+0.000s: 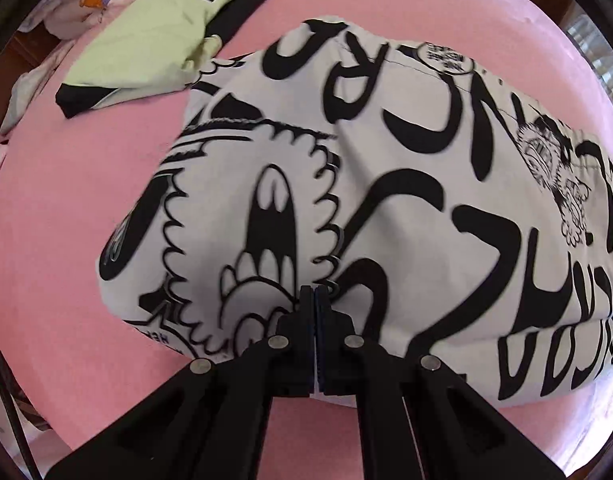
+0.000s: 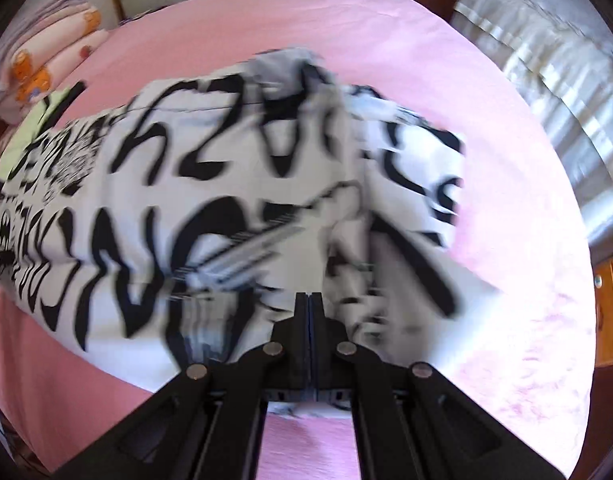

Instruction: Fold large clothes

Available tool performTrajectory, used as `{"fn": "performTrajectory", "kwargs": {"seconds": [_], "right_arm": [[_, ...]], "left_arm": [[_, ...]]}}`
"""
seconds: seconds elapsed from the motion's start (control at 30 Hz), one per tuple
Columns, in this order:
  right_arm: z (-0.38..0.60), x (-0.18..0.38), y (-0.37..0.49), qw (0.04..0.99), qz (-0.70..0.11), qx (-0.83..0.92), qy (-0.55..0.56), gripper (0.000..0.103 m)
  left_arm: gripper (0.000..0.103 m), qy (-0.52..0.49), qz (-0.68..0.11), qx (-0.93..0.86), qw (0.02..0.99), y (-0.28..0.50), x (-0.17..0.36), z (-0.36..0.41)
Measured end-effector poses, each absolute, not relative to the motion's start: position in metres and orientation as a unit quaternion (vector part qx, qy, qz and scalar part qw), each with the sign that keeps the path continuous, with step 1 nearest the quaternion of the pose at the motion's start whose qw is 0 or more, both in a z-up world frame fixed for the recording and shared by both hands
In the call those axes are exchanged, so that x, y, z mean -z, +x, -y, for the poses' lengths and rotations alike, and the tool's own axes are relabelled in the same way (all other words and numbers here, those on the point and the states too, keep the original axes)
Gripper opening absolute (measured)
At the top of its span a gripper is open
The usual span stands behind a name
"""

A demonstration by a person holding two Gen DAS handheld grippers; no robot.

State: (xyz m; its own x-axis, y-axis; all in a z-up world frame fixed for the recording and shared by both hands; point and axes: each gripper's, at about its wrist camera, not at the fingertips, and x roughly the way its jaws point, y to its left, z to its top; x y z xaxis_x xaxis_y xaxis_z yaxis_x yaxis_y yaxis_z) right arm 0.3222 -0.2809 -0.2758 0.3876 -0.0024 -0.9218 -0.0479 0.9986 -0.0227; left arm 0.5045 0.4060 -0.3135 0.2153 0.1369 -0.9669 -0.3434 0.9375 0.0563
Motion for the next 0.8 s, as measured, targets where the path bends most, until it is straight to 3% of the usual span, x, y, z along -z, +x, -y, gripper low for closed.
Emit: {"fn": "performTrajectory", "kwargs": {"seconds": [0.3,0.8], "right_arm": [[0.318,0.266,0.305,0.838,-0.543,-0.002,0.047,0.000],[0.345,0.248,0.314,0.834,-0.545,0.067,0.045,0.000]], "left_arm": [[0.002,-0.084,-0.612,-0.200,0.760,0.510,0.317,-0.445],[0.002,-0.119,-0.607,-0.258,0.742,0.513,0.325,-0.520]]}}
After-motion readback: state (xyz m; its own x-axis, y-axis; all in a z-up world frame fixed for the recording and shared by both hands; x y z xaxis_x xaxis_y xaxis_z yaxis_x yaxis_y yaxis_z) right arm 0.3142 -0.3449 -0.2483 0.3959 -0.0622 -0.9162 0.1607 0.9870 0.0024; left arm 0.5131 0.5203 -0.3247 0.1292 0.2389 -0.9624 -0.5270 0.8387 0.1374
